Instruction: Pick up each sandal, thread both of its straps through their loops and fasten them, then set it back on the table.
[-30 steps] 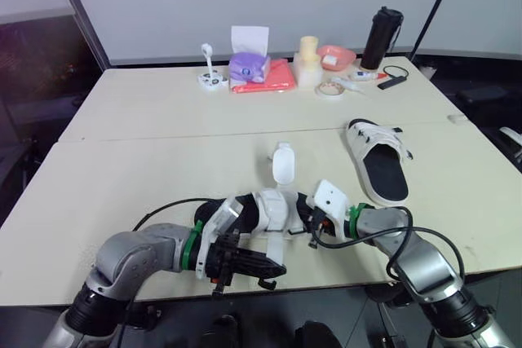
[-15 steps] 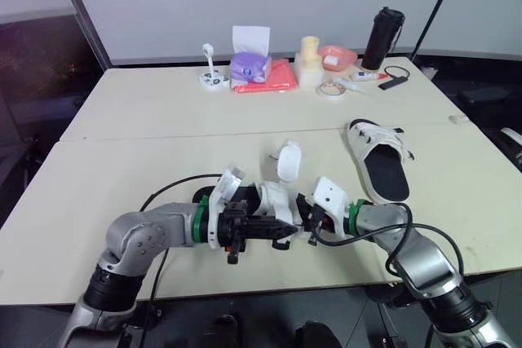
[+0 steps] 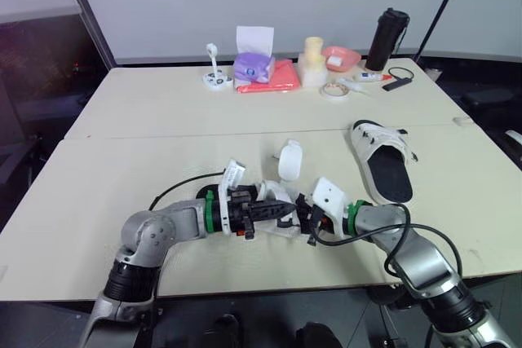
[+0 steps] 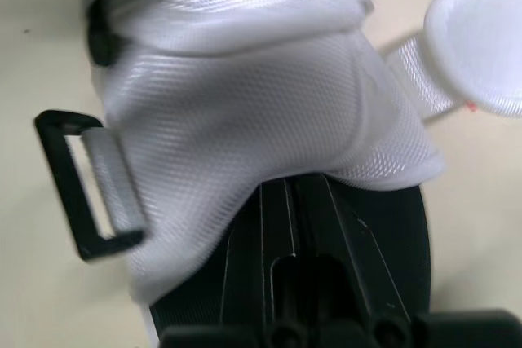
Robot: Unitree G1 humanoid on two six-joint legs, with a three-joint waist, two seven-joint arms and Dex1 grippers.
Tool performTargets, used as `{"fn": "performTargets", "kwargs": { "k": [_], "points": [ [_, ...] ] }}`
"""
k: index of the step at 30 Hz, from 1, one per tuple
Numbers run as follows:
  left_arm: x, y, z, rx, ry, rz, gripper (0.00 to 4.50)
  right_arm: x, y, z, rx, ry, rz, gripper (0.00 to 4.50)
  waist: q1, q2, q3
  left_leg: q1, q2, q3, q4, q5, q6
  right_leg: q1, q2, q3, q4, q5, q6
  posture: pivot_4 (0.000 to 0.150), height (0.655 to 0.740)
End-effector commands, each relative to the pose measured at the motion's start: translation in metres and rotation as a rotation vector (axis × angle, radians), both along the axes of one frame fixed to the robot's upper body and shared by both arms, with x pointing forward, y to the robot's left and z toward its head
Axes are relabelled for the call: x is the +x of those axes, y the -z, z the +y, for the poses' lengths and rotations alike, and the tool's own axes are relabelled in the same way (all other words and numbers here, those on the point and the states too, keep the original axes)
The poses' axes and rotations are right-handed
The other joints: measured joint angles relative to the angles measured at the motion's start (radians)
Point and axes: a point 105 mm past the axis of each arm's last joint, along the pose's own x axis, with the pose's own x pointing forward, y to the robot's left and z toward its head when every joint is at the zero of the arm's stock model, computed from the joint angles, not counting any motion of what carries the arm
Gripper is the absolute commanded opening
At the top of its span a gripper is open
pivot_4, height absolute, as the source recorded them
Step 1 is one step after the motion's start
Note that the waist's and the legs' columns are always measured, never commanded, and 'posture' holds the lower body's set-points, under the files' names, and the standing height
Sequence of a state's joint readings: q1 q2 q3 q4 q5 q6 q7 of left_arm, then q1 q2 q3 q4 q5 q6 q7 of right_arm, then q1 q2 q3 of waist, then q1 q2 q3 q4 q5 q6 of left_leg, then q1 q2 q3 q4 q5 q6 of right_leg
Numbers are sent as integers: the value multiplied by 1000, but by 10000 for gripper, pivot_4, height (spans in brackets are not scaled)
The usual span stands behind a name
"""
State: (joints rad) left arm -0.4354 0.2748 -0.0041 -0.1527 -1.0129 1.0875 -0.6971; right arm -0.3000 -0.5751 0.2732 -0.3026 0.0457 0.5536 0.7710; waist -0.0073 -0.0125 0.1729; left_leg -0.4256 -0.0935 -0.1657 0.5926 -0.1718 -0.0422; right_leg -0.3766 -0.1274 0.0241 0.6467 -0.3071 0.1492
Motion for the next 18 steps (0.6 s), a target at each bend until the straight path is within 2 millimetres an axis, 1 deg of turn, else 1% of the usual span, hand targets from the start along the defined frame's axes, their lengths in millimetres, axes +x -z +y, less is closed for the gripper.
{"fn": "performTargets", "kwargs": {
  "k": [1,2,4,7,13,16,18],
  "points": [
    [6,-9,6,-35,-49,-2,23862,-2,14,-4,-28,11,48,0,0,0,0,0,0,0,0,0,0,0,0,0,0,0,0,1500,7400],
    [9,-9,7,-45,-72,12,29618,-2,14,-3,-30,10,48,0,-1,0,0,0,0,0,0,0,0,0,0,0,0,0,0,1500,7400],
    [15,-9,8,-55,-112,28,39391,-1,14,-3,-31,9,46,0,0,0,0,0,0,0,0,0,0,0,0,0,0,0,0,1500,7400],
    [22,-9,8,-61,-149,42,39391,-1,14,-4,-30,9,46,0,0,0,0,0,0,0,1,0,0,1,0,0,0,0,0,1500,7400],
    [41,-13,12,-87,-221,70,39391,-1,14,-4,-31,10,46,0,-1,0,0,0,0,0,1,0,0,1,0,-1,0,0,0,1500,7400],
    [57,-25,9,-111,-254,55,39391,-1,15,-3,-32,8,46,0,-1,-1,0,0,0,0,1,0,0,1,0,-1,-1,0,1,1500,7400],
    [70,-39,10,-145,-288,42,39391,0,15,-2,-31,7,44,0,0,-1,0,0,0,1,1,0,0,1,0,-1,-1,0,1,1500,7400]
  ]
}}
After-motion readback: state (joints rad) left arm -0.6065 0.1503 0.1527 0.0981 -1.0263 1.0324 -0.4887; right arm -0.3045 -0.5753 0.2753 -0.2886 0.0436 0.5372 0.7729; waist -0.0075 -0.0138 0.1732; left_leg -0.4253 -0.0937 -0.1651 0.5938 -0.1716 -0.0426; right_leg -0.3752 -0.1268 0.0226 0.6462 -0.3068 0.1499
